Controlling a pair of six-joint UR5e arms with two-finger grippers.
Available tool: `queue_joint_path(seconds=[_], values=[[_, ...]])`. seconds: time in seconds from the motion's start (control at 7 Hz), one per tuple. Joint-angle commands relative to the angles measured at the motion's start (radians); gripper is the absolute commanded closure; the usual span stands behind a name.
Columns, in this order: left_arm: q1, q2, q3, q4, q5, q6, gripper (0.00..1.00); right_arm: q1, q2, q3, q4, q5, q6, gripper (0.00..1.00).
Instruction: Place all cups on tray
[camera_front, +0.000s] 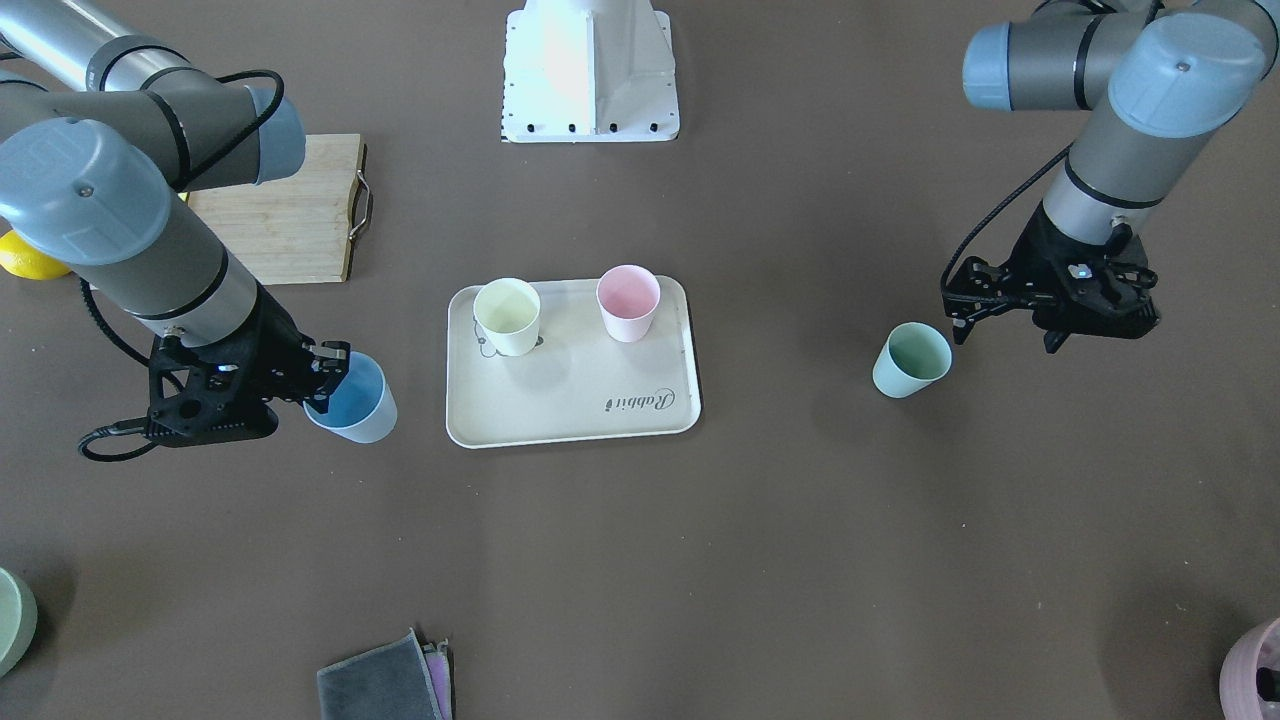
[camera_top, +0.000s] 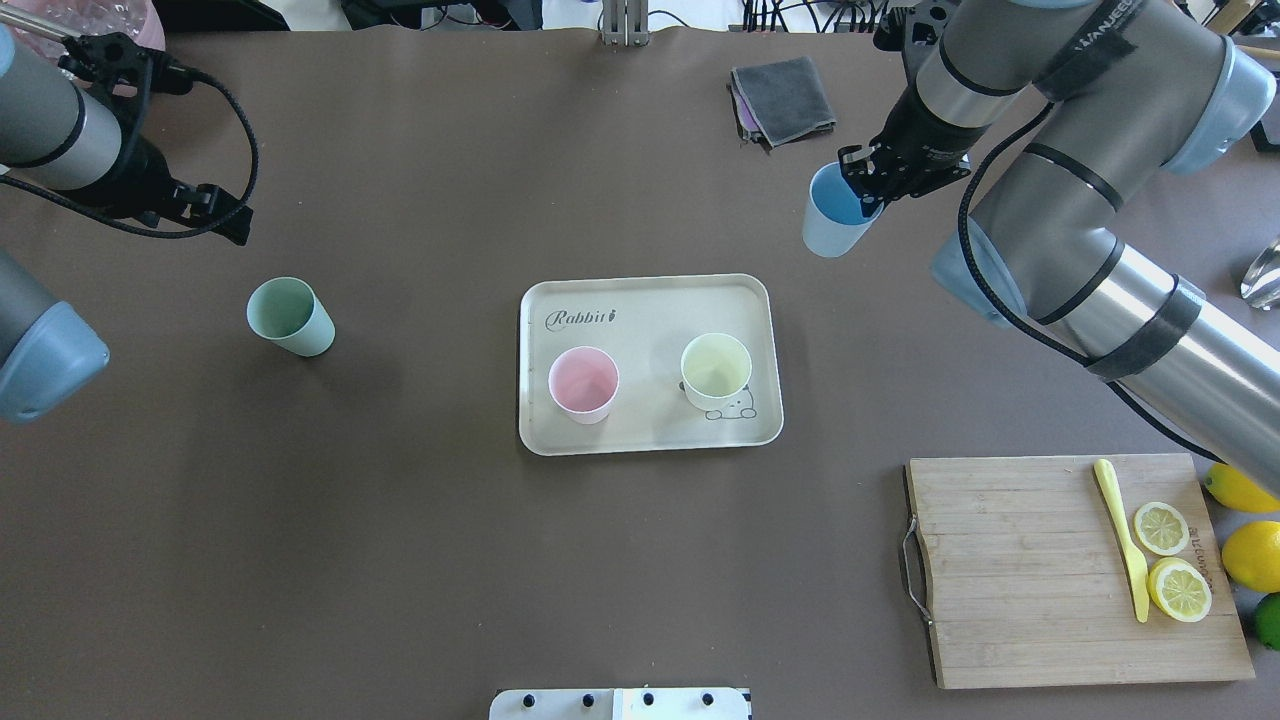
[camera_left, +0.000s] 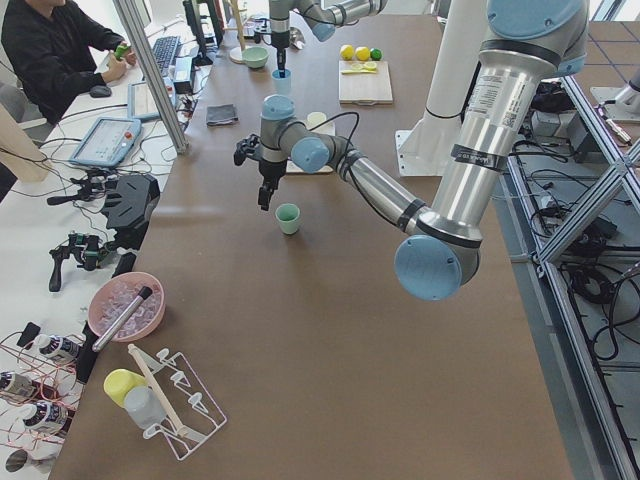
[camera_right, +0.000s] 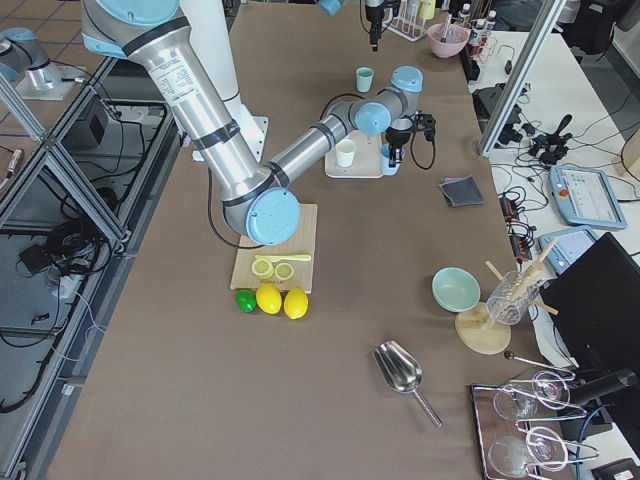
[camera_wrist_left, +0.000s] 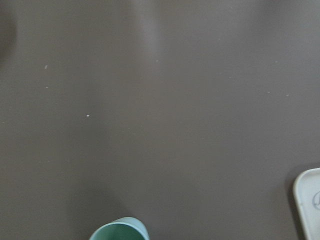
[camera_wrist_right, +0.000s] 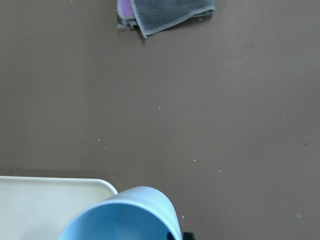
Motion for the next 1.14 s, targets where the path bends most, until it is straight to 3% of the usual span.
queue_joint_path(seconds=[0.0,0.14,0.43,1.0], values=[[0.020,0.049,0.106,-0.233,0.000,-0.132,0.04,-0.057,0.046,-0.007,-0.004,-0.021,0.069,1.00],[0.051,0.020,0.158,-0.304,0.004,-0.183,0.04,-0.085,0.055,-0.015,0.000,-0.063,0.087,1.00],[0.114,-0.015,0.167,-0.309,0.018,-0.288,0.04,-0.103,0.060,-0.047,0.007,-0.075,0.087,1.00],[0.117,0.038,0.173,-0.360,0.024,-0.246,0.05,-0.128,0.097,-0.059,0.049,-0.079,0.142,1.00]])
